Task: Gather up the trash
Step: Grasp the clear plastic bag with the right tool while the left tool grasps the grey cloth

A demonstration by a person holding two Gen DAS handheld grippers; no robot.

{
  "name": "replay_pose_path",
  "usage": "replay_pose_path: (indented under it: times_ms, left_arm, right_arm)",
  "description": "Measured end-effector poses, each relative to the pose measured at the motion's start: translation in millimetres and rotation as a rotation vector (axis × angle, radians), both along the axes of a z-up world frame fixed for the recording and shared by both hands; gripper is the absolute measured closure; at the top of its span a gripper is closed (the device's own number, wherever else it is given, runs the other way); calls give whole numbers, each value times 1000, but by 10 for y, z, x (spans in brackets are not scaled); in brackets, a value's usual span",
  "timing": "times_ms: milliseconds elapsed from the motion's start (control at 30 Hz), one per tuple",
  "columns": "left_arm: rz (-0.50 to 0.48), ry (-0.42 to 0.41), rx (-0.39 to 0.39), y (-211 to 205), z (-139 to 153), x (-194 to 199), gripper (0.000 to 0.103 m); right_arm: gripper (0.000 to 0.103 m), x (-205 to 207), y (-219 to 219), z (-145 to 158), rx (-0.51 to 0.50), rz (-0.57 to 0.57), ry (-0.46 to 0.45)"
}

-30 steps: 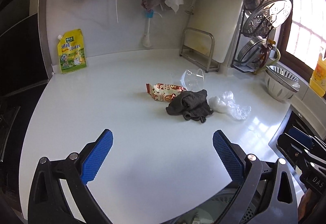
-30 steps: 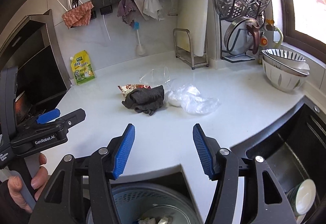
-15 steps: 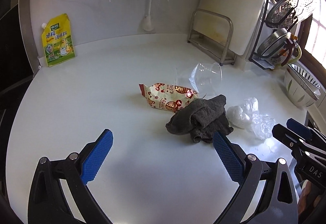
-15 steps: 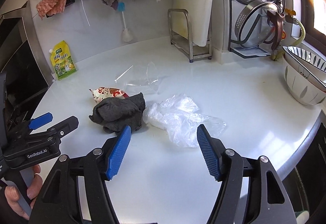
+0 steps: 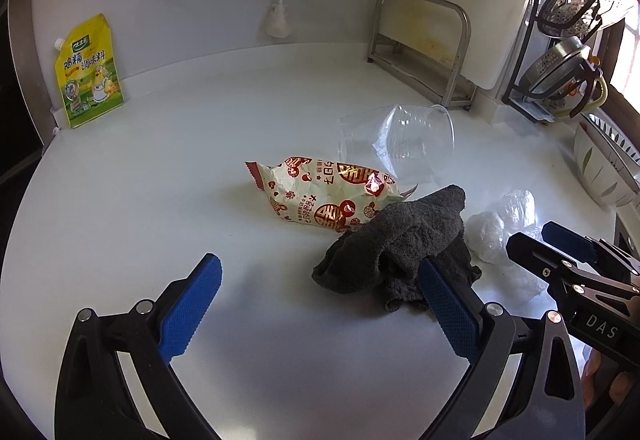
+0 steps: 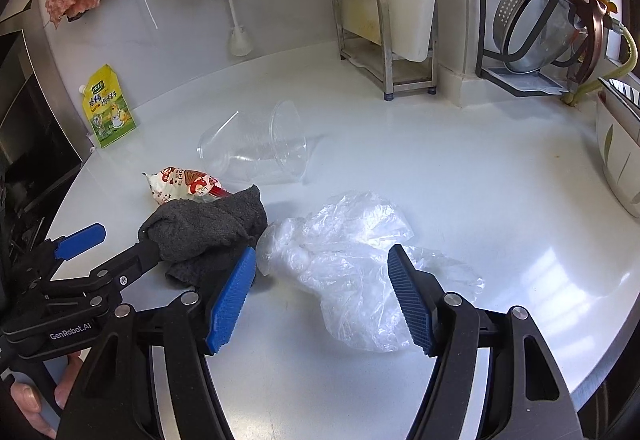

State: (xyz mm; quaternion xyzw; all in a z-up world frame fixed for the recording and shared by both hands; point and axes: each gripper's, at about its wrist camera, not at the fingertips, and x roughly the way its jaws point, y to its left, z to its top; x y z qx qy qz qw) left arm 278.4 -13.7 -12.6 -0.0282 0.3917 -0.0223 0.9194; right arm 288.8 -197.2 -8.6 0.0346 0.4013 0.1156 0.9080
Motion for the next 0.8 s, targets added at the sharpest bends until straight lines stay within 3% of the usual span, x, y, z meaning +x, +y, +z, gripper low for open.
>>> replay_pose_path:
  times_ms: [233, 300, 467, 800]
  left_arm:
    - [3, 10, -18, 3, -31, 29, 6]
    - [1, 11, -19, -13, -33, 30, 6]
    - [-9, 13, -18, -70, -37, 21, 6]
    - [-33, 6, 4, -245, -32, 54, 7]
  right_arm:
    - [42, 77, -6, -95, -5, 10, 22]
    - [57, 86, -9, -98, 1, 16, 26]
    - [75, 72, -1, -102, 10, 25, 22]
    - [79, 15, -209, -47, 80, -21, 2]
